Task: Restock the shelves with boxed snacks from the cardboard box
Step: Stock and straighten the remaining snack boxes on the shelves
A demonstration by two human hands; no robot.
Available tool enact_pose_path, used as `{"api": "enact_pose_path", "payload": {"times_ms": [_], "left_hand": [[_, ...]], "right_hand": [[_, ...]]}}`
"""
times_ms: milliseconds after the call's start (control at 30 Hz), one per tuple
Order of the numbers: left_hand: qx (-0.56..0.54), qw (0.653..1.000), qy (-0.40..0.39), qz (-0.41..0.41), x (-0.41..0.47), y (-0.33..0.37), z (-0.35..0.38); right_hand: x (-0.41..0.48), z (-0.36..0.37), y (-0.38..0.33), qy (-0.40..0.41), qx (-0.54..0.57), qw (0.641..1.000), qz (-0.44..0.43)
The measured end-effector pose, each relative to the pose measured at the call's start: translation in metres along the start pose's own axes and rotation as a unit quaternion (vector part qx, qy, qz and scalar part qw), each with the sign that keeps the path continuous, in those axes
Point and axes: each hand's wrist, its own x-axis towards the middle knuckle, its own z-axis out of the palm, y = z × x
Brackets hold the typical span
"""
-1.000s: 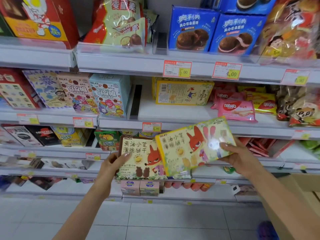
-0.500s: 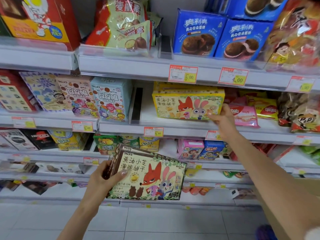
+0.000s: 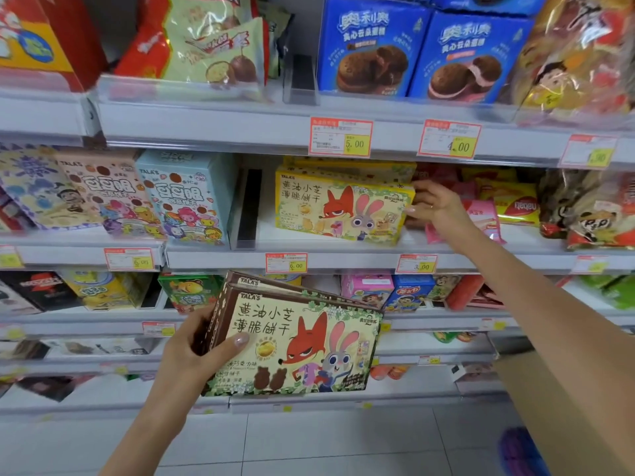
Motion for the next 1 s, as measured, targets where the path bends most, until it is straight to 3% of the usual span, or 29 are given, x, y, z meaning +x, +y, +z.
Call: {"api": "enact_pose_path", "payload": {"times_ms": [167,267,367,500,800,1000], "left_hand": [[0.004,1.0,-0.018,0.009,0.003,0.0,0.014],[-0.008,1.0,-0.021,0.001,0.003,0.0,0.019],[-0.008,1.0,-0.018,-0.001,0.0,0.002,0.02],[-0.003,1.0,-0.012,0.001,-0.007,0.005,0.021],[0.01,1.0,0.017,-0.002,-0.022,0.012,0.013],[0.011,1.0,0.023,0.002,-0.017,0.01,0.024]], "right_hand": [[0.002,-0.004,-0.002,-0.069,-0.075,0.995,-0.023],[0.008,-0.009,-0.004,-0.006,-0.105,0.993,-0.057],[0.027,-0.013,-0.004,0.119,-0.295,0.934,-0.163],[0.052,-0.009,-0.013,0.071,-0.445,0.884,-0.123],[0.061,0.001,-0.026,0.072,-0.503,0.857,-0.085],[0.035,-0.014,-0.02,0.073,-0.401,0.897,-0.169]]}}
